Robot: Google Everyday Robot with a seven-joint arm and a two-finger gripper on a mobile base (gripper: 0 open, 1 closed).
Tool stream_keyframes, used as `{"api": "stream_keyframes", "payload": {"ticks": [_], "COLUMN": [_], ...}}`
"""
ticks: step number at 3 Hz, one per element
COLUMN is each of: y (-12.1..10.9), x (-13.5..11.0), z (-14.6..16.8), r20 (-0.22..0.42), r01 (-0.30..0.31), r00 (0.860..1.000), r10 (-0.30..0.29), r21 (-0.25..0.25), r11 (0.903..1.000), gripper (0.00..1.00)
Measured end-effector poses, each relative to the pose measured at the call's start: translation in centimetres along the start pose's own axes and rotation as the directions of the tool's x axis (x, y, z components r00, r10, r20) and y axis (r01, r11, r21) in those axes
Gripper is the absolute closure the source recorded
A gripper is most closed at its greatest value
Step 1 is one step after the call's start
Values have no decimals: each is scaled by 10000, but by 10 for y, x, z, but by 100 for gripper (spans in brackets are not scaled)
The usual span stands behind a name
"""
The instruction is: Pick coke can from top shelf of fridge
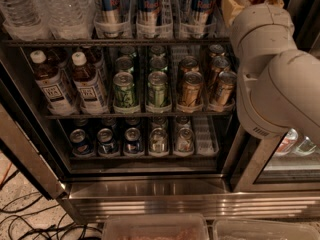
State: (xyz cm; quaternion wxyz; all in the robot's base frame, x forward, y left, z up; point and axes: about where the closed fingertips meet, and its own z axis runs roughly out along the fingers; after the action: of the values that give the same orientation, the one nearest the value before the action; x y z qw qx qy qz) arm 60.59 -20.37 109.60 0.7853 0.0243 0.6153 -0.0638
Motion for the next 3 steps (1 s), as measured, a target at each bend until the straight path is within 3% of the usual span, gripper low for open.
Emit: {"api": "stream_keyframes", "payload": {"ticks": [2,3], "y": [5,10], "x": [-33,-31], "z": [-20,-35], "r20": [618,492], "r01": [-22,5], "r00": [9981,9988], "r10": [60,50], "r21": [-615,-1110], "r11": [9981,9938], "gripper": [100,100]}}
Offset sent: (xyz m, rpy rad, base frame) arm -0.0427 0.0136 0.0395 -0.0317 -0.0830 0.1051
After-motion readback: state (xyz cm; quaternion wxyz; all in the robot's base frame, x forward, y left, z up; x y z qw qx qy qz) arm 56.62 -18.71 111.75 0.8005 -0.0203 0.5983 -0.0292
